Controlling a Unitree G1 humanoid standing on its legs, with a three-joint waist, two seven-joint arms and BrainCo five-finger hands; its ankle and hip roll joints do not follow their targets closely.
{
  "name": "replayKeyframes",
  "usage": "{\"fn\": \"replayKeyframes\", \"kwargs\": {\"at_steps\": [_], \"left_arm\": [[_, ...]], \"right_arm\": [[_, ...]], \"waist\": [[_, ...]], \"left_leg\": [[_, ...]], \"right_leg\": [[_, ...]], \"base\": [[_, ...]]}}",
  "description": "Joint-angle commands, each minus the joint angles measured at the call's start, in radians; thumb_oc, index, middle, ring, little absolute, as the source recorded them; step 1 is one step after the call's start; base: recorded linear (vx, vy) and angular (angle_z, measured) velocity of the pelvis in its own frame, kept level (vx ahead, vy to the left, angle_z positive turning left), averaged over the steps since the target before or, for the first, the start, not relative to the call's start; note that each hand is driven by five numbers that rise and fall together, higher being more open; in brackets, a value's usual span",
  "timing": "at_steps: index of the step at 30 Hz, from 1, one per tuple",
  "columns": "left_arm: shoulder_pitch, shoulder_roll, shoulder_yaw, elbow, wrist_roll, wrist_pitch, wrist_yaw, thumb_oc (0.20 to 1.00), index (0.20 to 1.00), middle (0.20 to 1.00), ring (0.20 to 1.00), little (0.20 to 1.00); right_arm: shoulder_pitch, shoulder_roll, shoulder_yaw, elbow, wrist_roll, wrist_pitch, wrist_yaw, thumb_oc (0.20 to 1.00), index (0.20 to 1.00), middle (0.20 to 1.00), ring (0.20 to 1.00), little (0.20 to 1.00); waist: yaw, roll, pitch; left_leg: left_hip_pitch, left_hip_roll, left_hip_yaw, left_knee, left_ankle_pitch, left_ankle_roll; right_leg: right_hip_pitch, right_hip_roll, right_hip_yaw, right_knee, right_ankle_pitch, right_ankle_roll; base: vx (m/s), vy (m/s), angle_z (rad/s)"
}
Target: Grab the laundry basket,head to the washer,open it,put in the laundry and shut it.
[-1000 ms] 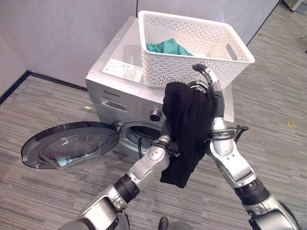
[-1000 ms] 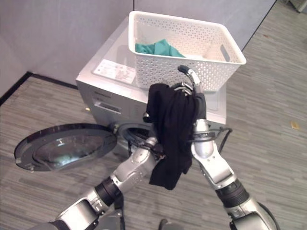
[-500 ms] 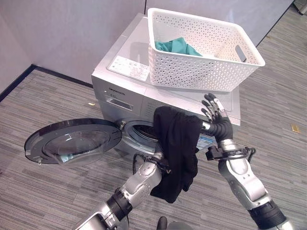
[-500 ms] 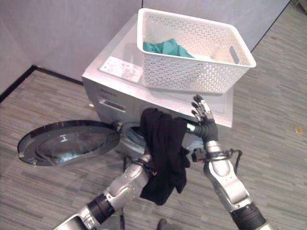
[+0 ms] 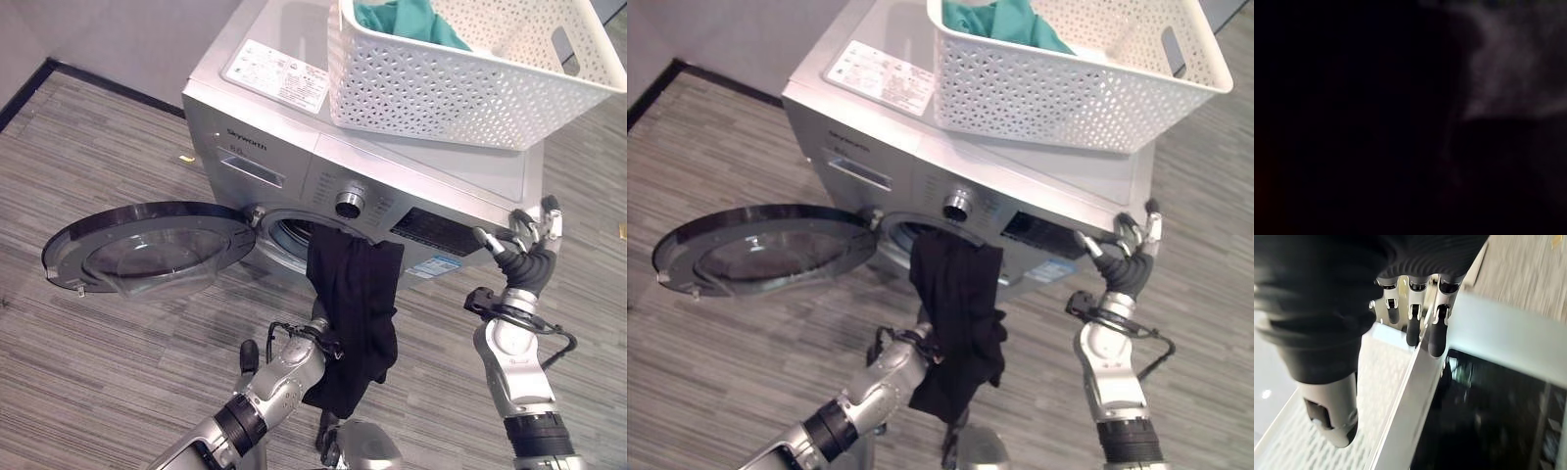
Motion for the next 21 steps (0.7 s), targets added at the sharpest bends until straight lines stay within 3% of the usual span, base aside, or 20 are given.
{"fn": "replayKeyframes", "kwargs": {"at_steps": [1,14,15,17,21], "left_arm": [[-0.055,-0.111,0.006,-0.001,-0.044,-0.086,-0.003,0.2,0.2,0.2,0.2,0.2],[-0.11,-0.136,0.053,0.026,-0.067,-0.123,0.036,0.2,0.2,0.2,0.2,0.2],[-0.113,-0.135,0.061,0.041,-0.073,-0.107,0.04,0.2,0.2,0.2,0.2,0.2],[-0.102,-0.122,0.077,0.034,-0.082,-0.097,0.039,0.2,0.2,0.2,0.2,0.2],[-0.066,-0.071,0.117,0.011,-0.075,-0.11,0.025,0.2,0.2,0.2,0.2,0.2]], "right_arm": [[0.074,0.048,0.029,0.231,0.141,0.103,-0.042,1.0,1.0,1.0,1.0,1.0],[-0.032,0.135,0.081,0.496,0.405,0.039,-0.013,1.0,1.0,1.0,1.0,1.0],[-0.043,0.13,0.019,0.664,0.488,0.037,-0.061,1.0,1.0,1.0,1.0,1.0],[-0.003,0.091,-0.05,0.782,0.541,0.046,-0.078,1.0,1.0,1.0,1.0,1.0],[0.15,-0.043,-0.164,1.004,0.4,0.143,-0.144,1.0,1.0,1.0,1.0,1.0]], "waist": [[0.001,0.026,0.025],[0.021,0.031,0.101],[0.022,0.032,0.095],[0.02,0.031,0.09],[0.004,0.028,0.072]], "left_leg": [[0.006,0.031,0.07,0.076,-0.195,0.021],[-0.09,0.024,0.082,0.086,-0.178,0.017],[-0.093,0.023,0.079,0.079,-0.177,0.013],[-0.095,0.023,0.075,0.074,-0.178,0.011],[-0.085,0.022,0.071,0.07,-0.184,0.011]], "right_leg": [[-0.105,-0.014,0.007,0.048,-0.007,-0.059],[-0.228,-0.033,0.0,0.123,0.001,-0.058],[-0.228,-0.03,-0.002,0.117,0.001,-0.058],[-0.224,-0.028,-0.008,0.108,0.0,-0.058],[-0.213,-0.024,-0.012,0.098,-0.005,-0.056]], "base": [[-0.04,0.01,0.07],[-0.04,0.021,0.04],[0.03,-0.013,0.03],[0.04,-0.019,0.06],[0.02,-0.008,0.35]]}}
